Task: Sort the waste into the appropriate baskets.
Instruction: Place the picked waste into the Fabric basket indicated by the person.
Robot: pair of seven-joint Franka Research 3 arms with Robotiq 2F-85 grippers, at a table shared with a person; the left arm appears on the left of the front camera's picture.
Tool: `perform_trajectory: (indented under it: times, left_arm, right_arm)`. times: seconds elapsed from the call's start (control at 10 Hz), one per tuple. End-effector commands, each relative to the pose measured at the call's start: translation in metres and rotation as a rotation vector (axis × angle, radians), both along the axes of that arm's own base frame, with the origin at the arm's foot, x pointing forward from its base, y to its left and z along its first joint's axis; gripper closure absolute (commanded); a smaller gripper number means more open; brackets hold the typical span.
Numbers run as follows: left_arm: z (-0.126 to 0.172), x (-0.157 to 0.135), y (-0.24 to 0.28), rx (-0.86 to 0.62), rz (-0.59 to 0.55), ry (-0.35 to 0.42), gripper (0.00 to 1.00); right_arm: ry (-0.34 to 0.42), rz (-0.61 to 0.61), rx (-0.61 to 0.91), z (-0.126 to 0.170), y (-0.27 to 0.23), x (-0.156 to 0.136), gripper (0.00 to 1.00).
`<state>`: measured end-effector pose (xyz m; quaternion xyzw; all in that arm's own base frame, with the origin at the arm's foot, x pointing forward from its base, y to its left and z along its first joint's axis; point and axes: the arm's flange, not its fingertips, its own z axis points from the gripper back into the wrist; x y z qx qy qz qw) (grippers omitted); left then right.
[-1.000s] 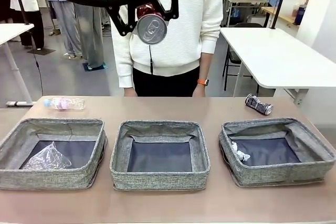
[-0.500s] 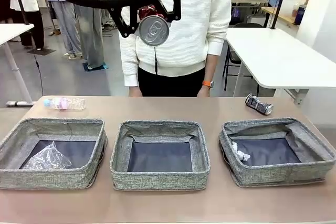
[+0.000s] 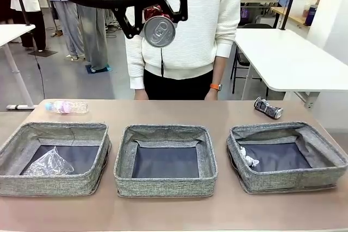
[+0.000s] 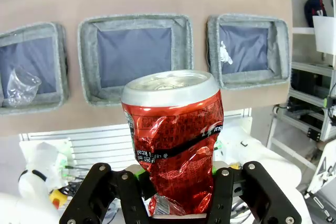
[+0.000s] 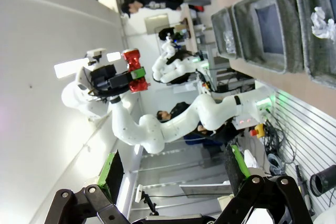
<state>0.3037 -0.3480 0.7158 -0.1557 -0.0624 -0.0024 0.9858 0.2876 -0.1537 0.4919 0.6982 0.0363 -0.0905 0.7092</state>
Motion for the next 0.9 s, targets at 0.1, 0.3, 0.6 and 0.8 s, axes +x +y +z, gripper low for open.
perform_trajectory:
  times: [0.1, 0.3, 0.6, 0.8]
  left_arm:
    - [-0.0021, -0.0017, 0.002, -0.015, 0.003, 0.012, 0.93]
    - [-0.0021, -0.0017, 0.002, -0.015, 0.003, 0.012, 0.93]
    - [-0.0021, -0.0017, 0.002, -0.015, 0.003, 0.012, 0.93]
    - [-0.0021, -0.0017, 0.002, -0.015, 0.003, 0.012, 0.93]
  right_arm:
    - [0.008, 0.0, 0.012, 0.0058, 0.0001, -0.0003, 0.0]
    - [0.008, 0.0, 0.012, 0.0058, 0.0001, -0.0003, 0.0]
    - [0.008, 0.0, 0.012, 0.0058, 0.0001, -0.0003, 0.0]
    - [0.008, 0.0, 0.012, 0.0058, 0.0001, -0.0003, 0.0]
